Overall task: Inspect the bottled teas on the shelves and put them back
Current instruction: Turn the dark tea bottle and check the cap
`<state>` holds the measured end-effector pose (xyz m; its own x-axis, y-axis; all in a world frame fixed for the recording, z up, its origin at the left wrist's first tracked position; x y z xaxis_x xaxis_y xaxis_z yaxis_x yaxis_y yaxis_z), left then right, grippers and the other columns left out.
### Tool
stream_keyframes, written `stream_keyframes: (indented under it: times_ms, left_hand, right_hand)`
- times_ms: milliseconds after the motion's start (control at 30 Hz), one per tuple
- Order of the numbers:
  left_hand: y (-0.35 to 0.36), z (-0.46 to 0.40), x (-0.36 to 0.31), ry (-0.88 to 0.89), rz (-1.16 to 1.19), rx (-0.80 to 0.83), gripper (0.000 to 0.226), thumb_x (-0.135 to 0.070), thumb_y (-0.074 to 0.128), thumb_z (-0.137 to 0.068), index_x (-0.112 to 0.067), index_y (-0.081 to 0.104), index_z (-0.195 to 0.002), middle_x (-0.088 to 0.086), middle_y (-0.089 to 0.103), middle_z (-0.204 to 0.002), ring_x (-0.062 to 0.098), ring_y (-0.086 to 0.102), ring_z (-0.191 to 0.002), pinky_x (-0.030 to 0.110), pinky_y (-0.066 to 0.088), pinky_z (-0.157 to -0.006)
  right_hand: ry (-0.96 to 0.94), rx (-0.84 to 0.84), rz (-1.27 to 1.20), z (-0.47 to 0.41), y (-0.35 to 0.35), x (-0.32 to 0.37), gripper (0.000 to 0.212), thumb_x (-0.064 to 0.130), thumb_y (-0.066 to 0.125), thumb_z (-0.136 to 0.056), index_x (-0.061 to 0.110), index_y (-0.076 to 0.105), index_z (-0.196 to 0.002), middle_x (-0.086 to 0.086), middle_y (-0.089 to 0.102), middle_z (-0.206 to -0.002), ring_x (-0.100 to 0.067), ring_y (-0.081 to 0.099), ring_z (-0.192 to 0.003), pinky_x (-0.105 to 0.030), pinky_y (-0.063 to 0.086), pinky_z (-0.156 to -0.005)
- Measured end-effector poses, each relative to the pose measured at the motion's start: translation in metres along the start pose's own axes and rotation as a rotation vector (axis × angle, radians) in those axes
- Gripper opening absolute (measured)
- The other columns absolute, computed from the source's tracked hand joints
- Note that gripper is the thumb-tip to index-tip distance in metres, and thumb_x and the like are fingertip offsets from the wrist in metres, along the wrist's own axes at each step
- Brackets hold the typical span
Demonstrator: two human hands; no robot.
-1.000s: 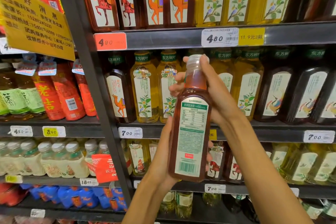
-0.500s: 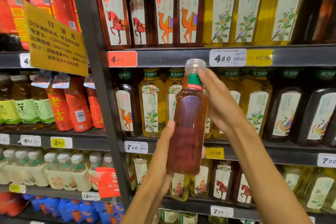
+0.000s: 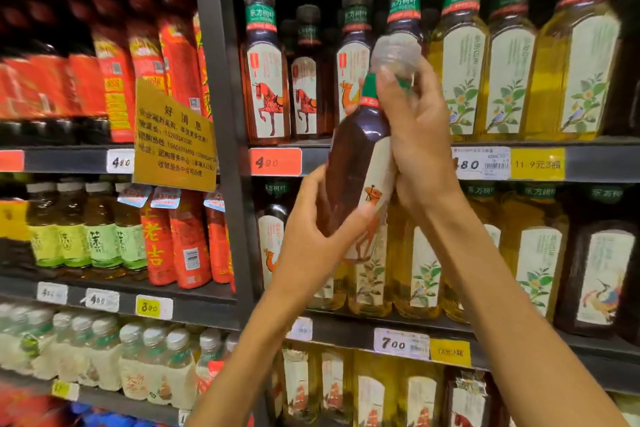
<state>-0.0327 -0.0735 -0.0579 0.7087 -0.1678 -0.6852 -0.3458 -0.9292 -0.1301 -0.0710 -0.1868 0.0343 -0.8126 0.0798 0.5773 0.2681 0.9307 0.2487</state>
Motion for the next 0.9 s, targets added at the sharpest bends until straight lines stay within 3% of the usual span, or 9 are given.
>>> stream_keyframes:
  times_ms: [100, 200, 367, 567, 667, 733, 767, 833, 900]
  left_hand:
    - [-0.011, -0.020, -0.017, 0.147, -0.190, -0.086, 0.071, -0.044, 0.070, -0.079, -0.028, 0.036, -0.138, -0.011, 0.049, -0.132, -0.001, 0.050, -0.119, 0.013, 0.047, -0.092]
    - [-0.021, -0.045, -0.029, 0.240, -0.249, -0.222, 0.064, -0.030, 0.066, -0.087, -0.017, 0.035, -0.141, -0.006, 0.046, -0.137, 0.000, 0.046, -0.124, 0.014, 0.042, -0.099]
    - [-0.025, -0.078, -0.027, 0.251, -0.207, -0.297, 0.058, -0.022, 0.058, -0.094, -0.010, 0.034, -0.145, 0.002, 0.043, -0.146, 0.009, 0.041, -0.133, 0.019, 0.038, -0.107]
    - [-0.030, -0.102, -0.010, 0.149, -0.221, -0.267, 0.058, -0.029, 0.050, -0.097, -0.014, 0.028, -0.148, 0.000, 0.036, -0.150, 0.007, 0.034, -0.136, 0.026, 0.034, -0.112]
    - [-0.030, -0.107, -0.007, 0.147, -0.288, -0.288, 0.056, -0.033, 0.047, -0.098, -0.013, 0.029, -0.147, 0.001, 0.036, -0.147, -0.001, 0.035, -0.127, 0.007, 0.035, -0.102]
    - [-0.031, -0.106, -0.004, 0.133, -0.409, -0.352, 0.053, -0.036, 0.046, -0.097, -0.013, 0.035, -0.143, 0.004, 0.039, -0.142, 0.005, 0.036, -0.126, 0.018, 0.038, -0.105]
    - [-0.032, -0.105, -0.004, 0.126, -0.535, -0.410, 0.052, -0.039, 0.046, -0.097, -0.013, 0.038, -0.141, 0.005, 0.040, -0.140, 0.011, 0.036, -0.128, 0.026, 0.036, -0.108]
    - [-0.034, -0.104, -0.006, 0.119, -0.747, -0.513, 0.053, -0.042, 0.046, -0.096, -0.012, 0.040, -0.139, 0.007, 0.041, -0.137, 0.020, 0.037, -0.126, 0.031, 0.031, -0.104]
    - [-0.032, -0.105, -0.007, 0.117, -0.789, -0.533, 0.058, -0.042, 0.046, -0.095, -0.011, 0.035, -0.143, 0.009, 0.043, -0.137, 0.022, 0.039, -0.124, 0.031, 0.031, -0.101]
  right_hand:
    - [-0.166, 0.014, 0.066, -0.023, 0.017, 0.018, 0.047, 0.014, 0.055, -0.096, 0.004, 0.035, -0.137, -0.021, 0.057, -0.124, -0.033, 0.059, -0.112, -0.051, 0.049, -0.095]
    - [-0.278, -0.002, 0.101, -0.045, 0.030, 0.031, 0.053, 0.008, 0.057, -0.095, -0.003, 0.029, -0.138, -0.023, 0.049, -0.129, -0.031, 0.054, -0.117, -0.044, 0.049, -0.096]
    - [-0.368, -0.008, 0.154, -0.076, 0.048, 0.032, 0.055, 0.004, 0.059, -0.092, -0.008, 0.027, -0.135, -0.024, 0.046, -0.129, -0.029, 0.053, -0.116, -0.033, 0.051, -0.094]
    - [-0.318, 0.005, 0.269, -0.101, 0.061, 0.009, 0.053, 0.010, 0.058, -0.094, -0.003, 0.029, -0.136, -0.005, 0.049, -0.118, -0.004, 0.055, -0.099, -0.016, 0.049, -0.083]
    - [-0.255, 0.030, 0.316, -0.113, 0.066, -0.002, 0.051, 0.012, 0.053, -0.097, 0.004, 0.026, -0.139, 0.003, 0.050, -0.113, -0.003, 0.058, -0.095, -0.020, 0.053, -0.082]
    - [-0.203, 0.087, 0.340, -0.116, 0.070, -0.010, 0.061, 0.010, 0.054, -0.095, 0.008, 0.019, -0.144, -0.008, 0.043, -0.132, -0.014, 0.055, -0.110, -0.028, 0.053, -0.089]
    - [-0.188, 0.118, 0.363, -0.116, 0.072, -0.014, 0.065, 0.009, 0.055, -0.093, 0.008, 0.016, -0.145, -0.011, 0.037, -0.138, -0.016, 0.052, -0.115, -0.023, 0.052, -0.089]
    - [-0.186, 0.149, 0.415, -0.114, 0.074, -0.022, 0.065, 0.008, 0.057, -0.092, 0.007, 0.019, -0.144, -0.013, 0.035, -0.141, -0.014, 0.049, -0.115, -0.015, 0.048, -0.085]
    - [-0.199, 0.128, 0.451, -0.110, 0.072, -0.028, 0.056, 0.012, 0.058, -0.093, 0.007, 0.028, -0.140, -0.012, 0.042, -0.137, -0.014, 0.052, -0.112, -0.022, 0.049, -0.088]
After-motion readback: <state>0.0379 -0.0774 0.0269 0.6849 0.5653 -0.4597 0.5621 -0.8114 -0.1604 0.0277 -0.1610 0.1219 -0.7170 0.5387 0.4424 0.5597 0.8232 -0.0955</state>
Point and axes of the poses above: each hand's wrist, its own z-axis away from the middle knuckle, its own y-axis out of the palm, x = y × z, the point moved 4 cm from there along -z, towards the middle knuckle
